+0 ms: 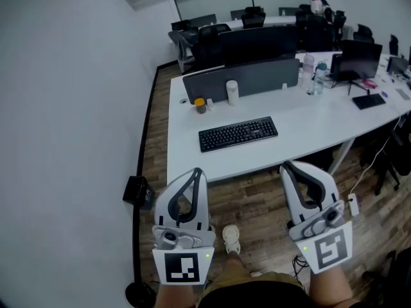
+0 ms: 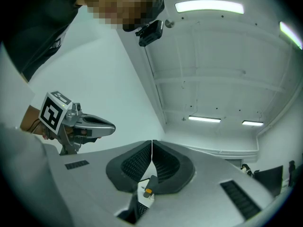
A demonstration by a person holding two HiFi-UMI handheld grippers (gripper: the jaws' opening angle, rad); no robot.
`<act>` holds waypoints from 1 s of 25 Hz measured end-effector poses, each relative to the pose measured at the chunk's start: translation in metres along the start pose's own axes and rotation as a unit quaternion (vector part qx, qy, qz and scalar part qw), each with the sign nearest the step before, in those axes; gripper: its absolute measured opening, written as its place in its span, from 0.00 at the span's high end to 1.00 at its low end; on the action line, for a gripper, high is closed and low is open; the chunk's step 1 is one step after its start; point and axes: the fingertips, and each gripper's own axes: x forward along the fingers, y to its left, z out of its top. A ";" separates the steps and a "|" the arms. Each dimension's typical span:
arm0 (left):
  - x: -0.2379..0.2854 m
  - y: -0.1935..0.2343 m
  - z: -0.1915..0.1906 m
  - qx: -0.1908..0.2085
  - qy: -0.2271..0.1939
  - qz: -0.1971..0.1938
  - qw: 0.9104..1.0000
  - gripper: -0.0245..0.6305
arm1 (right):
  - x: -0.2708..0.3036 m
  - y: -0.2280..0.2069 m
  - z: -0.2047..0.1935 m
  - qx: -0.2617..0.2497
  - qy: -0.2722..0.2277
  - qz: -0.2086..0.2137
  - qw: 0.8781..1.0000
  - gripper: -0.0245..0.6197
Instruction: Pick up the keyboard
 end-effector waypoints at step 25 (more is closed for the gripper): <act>0.157 0.060 -0.107 -0.012 0.000 -0.031 0.999 0.95 | 0.141 -0.067 -0.104 0.004 0.048 -0.038 0.998 0.91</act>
